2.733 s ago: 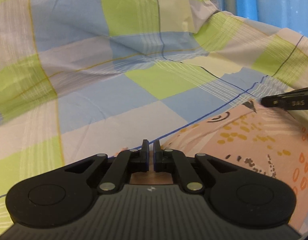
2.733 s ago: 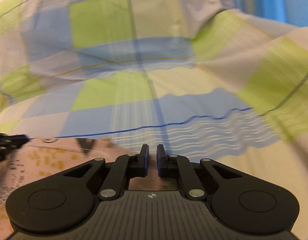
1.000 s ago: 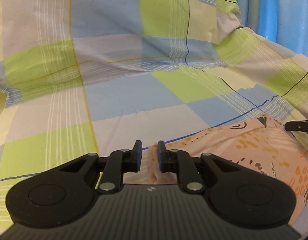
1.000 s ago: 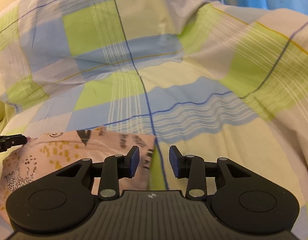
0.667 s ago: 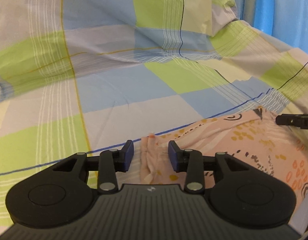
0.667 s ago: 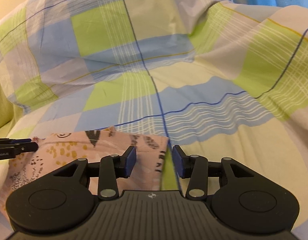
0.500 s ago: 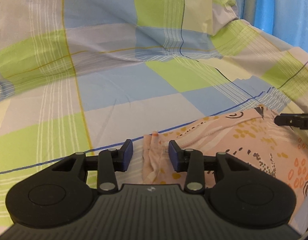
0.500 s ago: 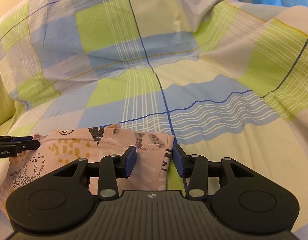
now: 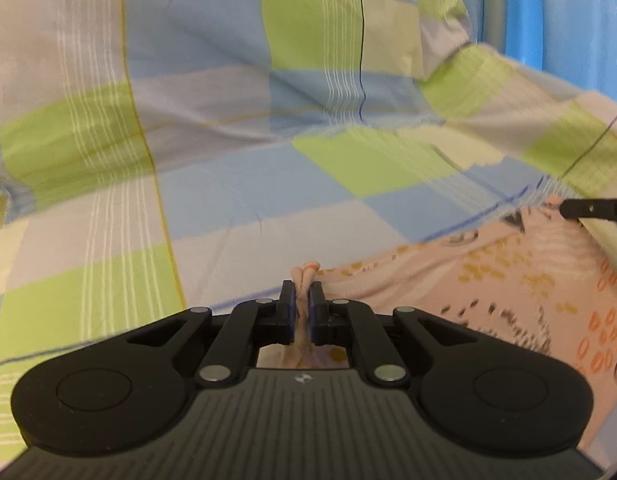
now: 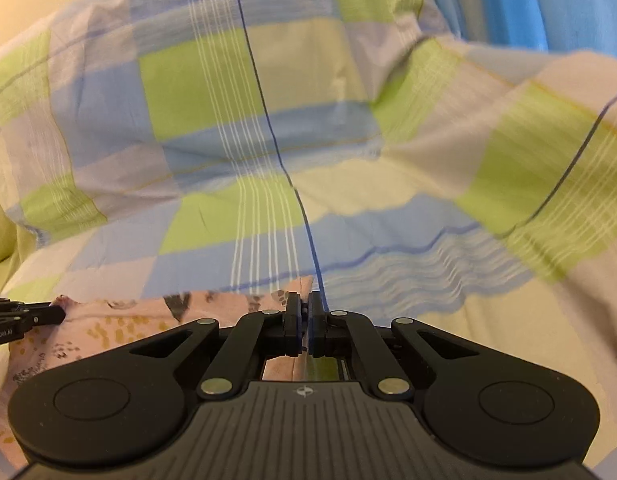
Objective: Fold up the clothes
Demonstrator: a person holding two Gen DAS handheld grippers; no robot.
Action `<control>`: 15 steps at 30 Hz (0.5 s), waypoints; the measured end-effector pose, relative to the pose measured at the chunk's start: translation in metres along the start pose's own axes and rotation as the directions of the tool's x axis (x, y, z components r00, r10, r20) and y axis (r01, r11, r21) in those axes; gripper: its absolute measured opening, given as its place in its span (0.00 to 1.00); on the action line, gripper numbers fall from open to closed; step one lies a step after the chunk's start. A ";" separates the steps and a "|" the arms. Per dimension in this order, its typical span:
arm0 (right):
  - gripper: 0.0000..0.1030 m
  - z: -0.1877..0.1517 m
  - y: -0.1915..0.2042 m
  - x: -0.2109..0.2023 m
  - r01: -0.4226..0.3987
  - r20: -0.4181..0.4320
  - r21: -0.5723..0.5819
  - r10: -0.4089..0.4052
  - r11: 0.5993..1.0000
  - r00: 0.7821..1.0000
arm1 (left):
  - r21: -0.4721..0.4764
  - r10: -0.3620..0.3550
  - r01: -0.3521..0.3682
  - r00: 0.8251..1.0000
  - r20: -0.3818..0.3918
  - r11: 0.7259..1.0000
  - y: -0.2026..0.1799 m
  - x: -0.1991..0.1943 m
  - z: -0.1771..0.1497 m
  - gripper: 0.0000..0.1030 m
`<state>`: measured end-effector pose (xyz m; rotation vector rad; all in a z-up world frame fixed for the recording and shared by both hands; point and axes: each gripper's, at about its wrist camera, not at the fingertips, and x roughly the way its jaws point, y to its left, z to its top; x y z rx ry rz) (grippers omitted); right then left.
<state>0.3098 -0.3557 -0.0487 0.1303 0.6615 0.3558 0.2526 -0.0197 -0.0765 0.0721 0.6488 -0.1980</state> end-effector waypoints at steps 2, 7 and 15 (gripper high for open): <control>0.01 -0.003 -0.003 0.009 -0.003 -0.046 0.011 0.003 1.000 0.999 | 0.003 0.004 -0.004 1.000 -0.005 1.000 0.000 0.001 0.000 0.05; 0.09 -0.005 -0.001 0.004 0.034 -0.017 -0.033 -0.034 0.999 0.999 | 0.006 0.017 -0.017 1.000 -0.007 1.000 0.001 0.001 -0.001 0.11; 0.23 -0.002 0.021 -0.043 0.047 0.113 -0.137 -0.031 0.989 0.993 | -0.003 0.076 -0.076 0.997 -0.001 0.997 0.011 -0.017 0.001 0.20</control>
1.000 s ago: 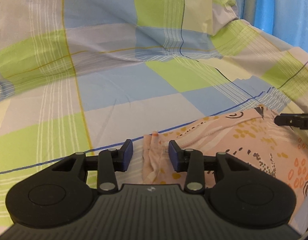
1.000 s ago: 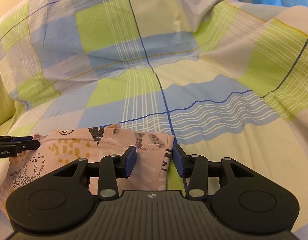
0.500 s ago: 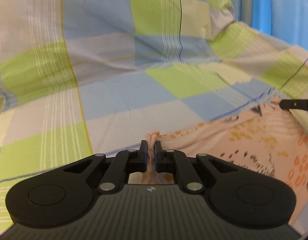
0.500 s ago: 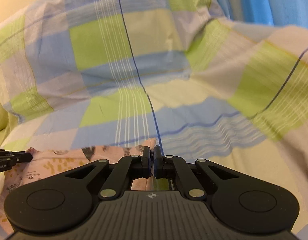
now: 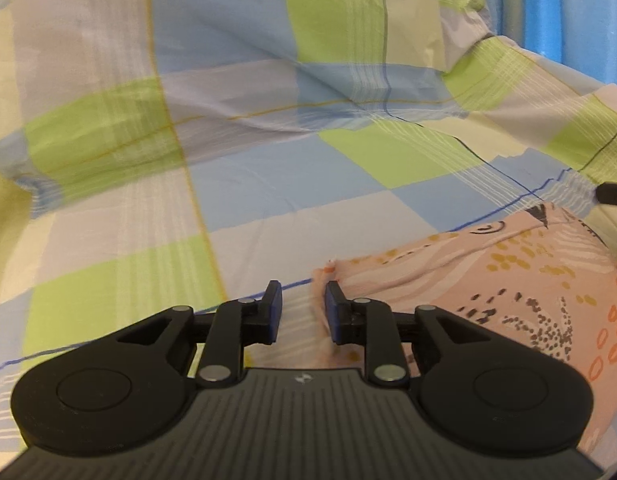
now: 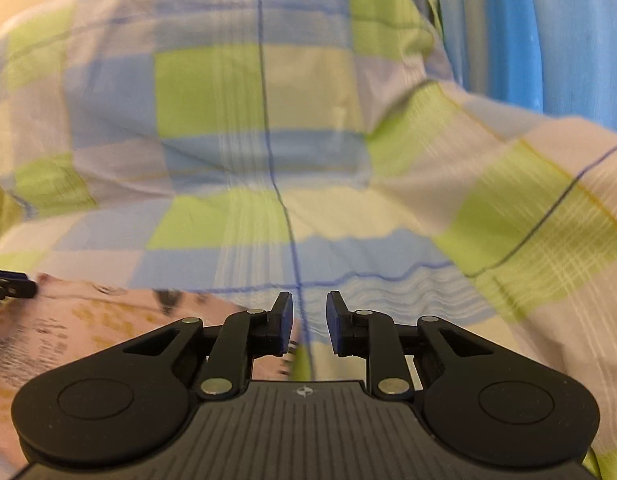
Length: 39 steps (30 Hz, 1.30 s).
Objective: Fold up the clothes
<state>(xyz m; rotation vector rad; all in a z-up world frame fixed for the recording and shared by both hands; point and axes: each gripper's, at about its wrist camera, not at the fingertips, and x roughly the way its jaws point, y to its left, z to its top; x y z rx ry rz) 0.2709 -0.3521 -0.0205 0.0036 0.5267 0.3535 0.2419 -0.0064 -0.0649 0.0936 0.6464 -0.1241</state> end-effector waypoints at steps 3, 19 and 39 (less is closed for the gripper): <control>0.23 -0.005 0.016 -0.008 -0.111 -0.039 0.056 0.113 0.992 0.993 | 0.030 -0.101 0.101 0.995 0.023 0.994 -0.008 -0.013 0.000 0.15; 0.22 -0.043 0.054 -0.044 -0.143 -0.182 -0.128 0.119 0.981 0.976 | 0.364 -0.153 0.154 0.988 -0.033 0.919 -0.017 -0.076 -0.040 0.13; 0.27 -0.114 0.144 -0.065 -0.063 -0.128 -0.790 -0.064 0.610 0.990 | 0.932 -0.091 0.030 0.996 0.003 0.361 -0.100 -0.101 -0.114 0.03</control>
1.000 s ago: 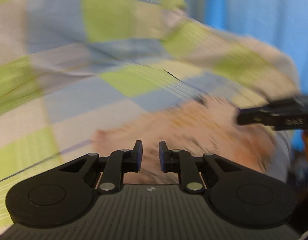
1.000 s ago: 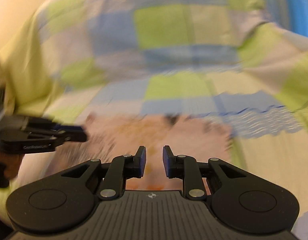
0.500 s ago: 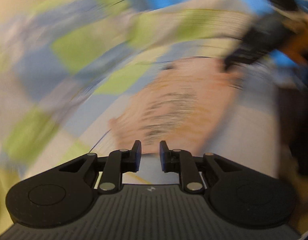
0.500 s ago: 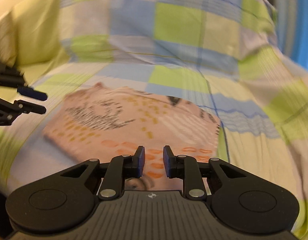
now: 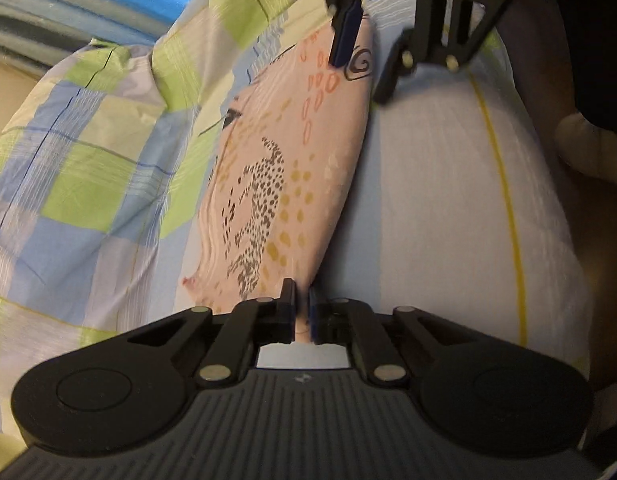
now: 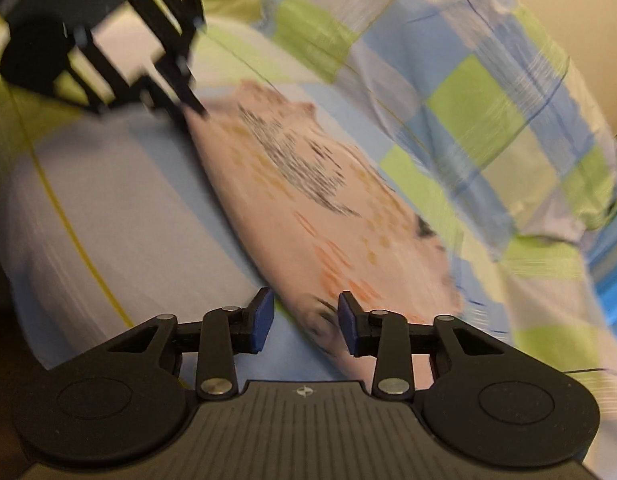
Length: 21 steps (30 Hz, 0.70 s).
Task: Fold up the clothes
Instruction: 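Move both tools to the folded shorts ends and open them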
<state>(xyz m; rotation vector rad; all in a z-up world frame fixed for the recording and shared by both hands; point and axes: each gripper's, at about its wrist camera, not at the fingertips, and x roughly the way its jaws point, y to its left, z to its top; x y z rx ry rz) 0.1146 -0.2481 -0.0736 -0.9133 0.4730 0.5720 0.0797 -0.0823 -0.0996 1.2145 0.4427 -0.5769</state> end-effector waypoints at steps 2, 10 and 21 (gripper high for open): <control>0.23 -0.006 -0.004 0.003 0.000 -0.021 0.025 0.000 1.000 1.000 | 0.004 -0.002 0.002 1.000 -0.008 1.000 0.000 0.000 -0.003 0.03; 0.18 -0.022 -0.015 0.007 0.062 -0.095 0.052 -0.057 0.997 0.994 | -0.005 -0.015 0.015 1.000 -0.012 1.000 0.002 -0.001 -0.001 0.03; 0.23 -0.039 -0.048 -0.001 0.202 -0.206 0.246 -0.153 0.948 0.967 | -0.380 -0.115 0.141 0.989 0.090 0.914 0.046 -0.019 -0.012 0.11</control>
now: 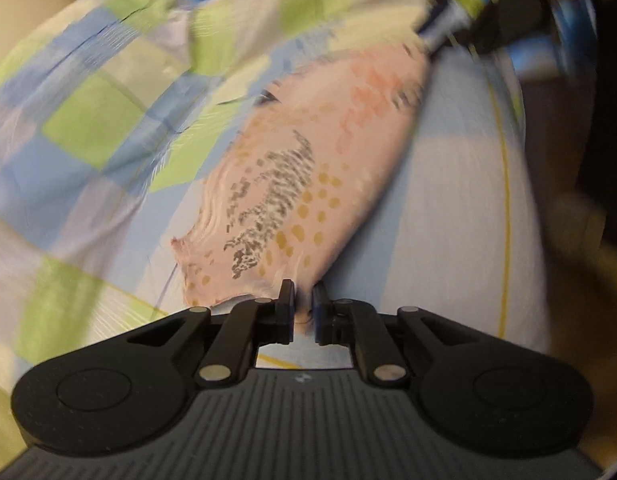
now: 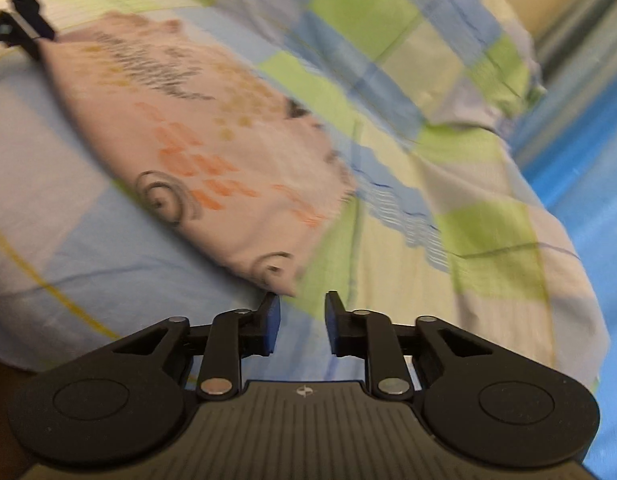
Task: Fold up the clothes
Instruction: 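Move both tools to the folded shorts ends and open them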
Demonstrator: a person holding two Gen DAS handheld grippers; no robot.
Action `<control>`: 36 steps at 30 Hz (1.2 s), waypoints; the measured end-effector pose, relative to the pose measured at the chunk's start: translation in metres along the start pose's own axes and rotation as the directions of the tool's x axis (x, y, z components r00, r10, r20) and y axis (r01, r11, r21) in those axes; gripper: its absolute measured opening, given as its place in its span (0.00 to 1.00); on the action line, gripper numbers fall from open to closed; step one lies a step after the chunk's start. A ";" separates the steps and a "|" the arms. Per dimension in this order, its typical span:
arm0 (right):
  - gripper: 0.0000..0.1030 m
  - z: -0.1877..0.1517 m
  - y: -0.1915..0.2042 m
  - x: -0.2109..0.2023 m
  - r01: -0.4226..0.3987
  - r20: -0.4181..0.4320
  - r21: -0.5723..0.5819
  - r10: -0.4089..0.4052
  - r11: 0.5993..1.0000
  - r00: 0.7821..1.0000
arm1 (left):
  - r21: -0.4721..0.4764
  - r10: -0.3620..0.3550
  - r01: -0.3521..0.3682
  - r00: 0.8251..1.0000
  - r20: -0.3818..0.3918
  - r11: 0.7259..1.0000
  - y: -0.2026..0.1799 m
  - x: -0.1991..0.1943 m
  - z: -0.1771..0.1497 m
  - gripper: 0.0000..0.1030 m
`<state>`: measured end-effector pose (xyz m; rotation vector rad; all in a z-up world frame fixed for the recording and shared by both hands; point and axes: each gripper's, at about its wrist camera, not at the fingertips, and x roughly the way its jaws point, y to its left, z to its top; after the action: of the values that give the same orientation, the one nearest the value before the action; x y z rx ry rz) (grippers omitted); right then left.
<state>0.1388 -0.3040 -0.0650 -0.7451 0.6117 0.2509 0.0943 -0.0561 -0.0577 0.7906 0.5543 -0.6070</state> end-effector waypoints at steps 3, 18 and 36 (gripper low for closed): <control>0.23 0.005 -0.003 -0.002 0.035 0.007 0.024 -0.035 0.999 0.999 | -0.123 -0.020 0.031 0.996 0.091 0.992 0.017 -0.013 0.002 0.11; 0.26 0.010 -0.044 0.012 -0.251 0.074 0.447 0.244 0.859 0.967 | -0.098 0.065 -0.073 0.994 -0.084 0.993 0.013 0.020 0.004 0.14; 0.40 0.010 -0.026 -0.009 -0.224 0.136 0.298 0.191 0.928 0.972 | 0.014 0.076 -0.076 0.997 0.012 0.997 -0.010 0.008 0.014 0.26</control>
<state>0.1468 -0.3155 -0.0392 -0.3589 0.6136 0.3768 0.0964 -0.0749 -0.0601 0.8175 0.5079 -0.5454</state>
